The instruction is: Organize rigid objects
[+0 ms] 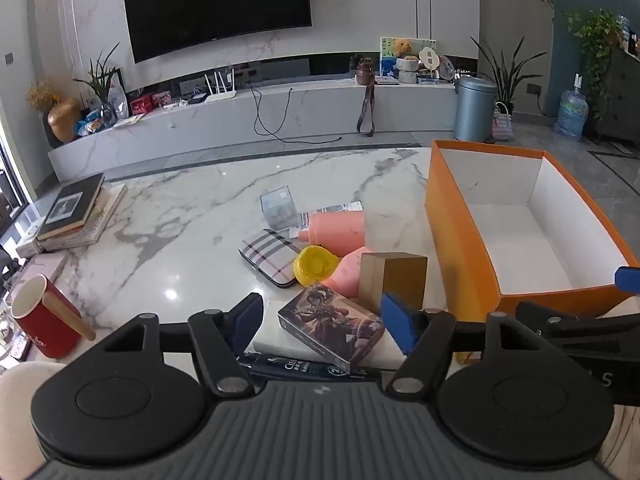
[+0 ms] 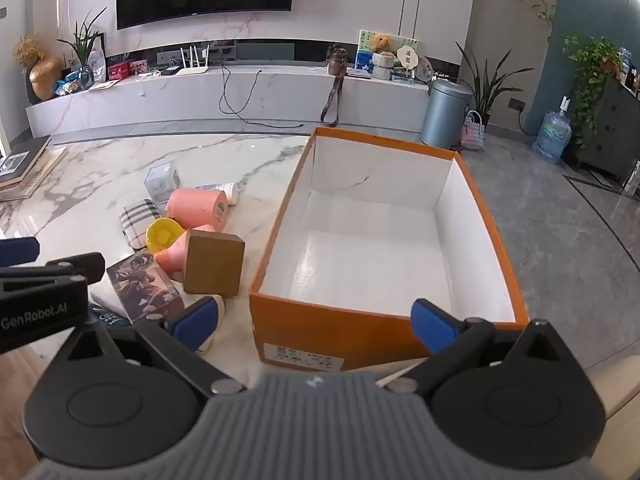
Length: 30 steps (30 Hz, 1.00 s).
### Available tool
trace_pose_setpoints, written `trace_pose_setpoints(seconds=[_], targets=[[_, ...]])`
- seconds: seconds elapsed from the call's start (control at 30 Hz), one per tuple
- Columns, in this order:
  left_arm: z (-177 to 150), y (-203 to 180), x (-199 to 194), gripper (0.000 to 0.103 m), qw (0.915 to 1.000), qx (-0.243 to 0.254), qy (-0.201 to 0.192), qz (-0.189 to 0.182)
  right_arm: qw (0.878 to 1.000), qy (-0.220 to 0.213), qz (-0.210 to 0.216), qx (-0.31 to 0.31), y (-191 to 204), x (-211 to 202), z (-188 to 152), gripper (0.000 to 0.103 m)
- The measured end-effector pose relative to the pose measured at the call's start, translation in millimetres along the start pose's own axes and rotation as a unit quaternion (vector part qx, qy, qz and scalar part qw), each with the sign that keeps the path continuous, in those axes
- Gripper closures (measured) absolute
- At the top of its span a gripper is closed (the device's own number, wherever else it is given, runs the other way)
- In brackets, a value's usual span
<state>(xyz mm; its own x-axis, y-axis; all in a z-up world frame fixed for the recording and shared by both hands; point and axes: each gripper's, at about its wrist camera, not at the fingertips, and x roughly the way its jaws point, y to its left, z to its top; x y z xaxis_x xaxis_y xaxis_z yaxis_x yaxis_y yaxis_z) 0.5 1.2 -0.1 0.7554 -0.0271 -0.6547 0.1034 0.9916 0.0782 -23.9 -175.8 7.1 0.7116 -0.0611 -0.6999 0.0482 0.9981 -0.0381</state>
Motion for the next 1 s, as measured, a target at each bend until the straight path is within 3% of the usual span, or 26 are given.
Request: trace_pose_setpoints(seconds=[0.23, 0.27, 1.0], targets=[[3.6, 3.0, 0.9, 0.025, 0.9994, -0.013, 0.011, -0.031, 1.000, -0.001, -0.005, 0.000, -0.9, -0.8, 0.1, 0.002], [-0.7, 1.8, -4.3, 0.025, 1.0000, -0.006, -0.004, -0.003, 1.000, -0.001, -0.006, -0.001, -0.4, -1.1, 0.1, 0.002], [-4.8, 0.7, -2.5, 0.025, 1.0000, -0.001, -0.005, -0.002, 1.000, -0.006, 0.008, 0.007, -0.9, -4.9, -3.2, 0.002]])
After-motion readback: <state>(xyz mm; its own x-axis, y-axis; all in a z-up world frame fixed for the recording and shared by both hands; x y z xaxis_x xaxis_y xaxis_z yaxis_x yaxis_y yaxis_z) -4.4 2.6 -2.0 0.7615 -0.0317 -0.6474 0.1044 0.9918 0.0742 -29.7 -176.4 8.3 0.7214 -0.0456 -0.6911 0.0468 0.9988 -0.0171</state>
